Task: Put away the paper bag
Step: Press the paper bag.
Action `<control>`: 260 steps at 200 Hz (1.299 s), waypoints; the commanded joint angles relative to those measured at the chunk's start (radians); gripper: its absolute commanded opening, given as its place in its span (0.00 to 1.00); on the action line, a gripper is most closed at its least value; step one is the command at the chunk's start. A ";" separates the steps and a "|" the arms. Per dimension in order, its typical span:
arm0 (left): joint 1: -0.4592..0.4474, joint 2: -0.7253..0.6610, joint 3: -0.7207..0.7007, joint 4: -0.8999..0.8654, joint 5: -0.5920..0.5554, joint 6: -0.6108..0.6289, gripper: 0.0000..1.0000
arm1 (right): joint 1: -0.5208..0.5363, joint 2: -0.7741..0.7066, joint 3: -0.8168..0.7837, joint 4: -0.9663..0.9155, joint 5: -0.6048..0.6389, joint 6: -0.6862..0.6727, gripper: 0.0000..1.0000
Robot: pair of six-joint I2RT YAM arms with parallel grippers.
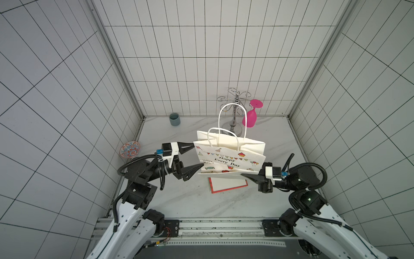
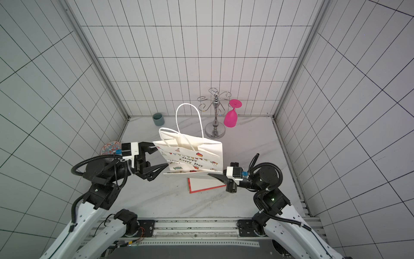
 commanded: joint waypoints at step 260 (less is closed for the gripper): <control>-0.112 0.174 -0.066 0.142 0.438 0.006 0.43 | -0.014 0.094 -0.008 0.183 -0.109 0.244 0.00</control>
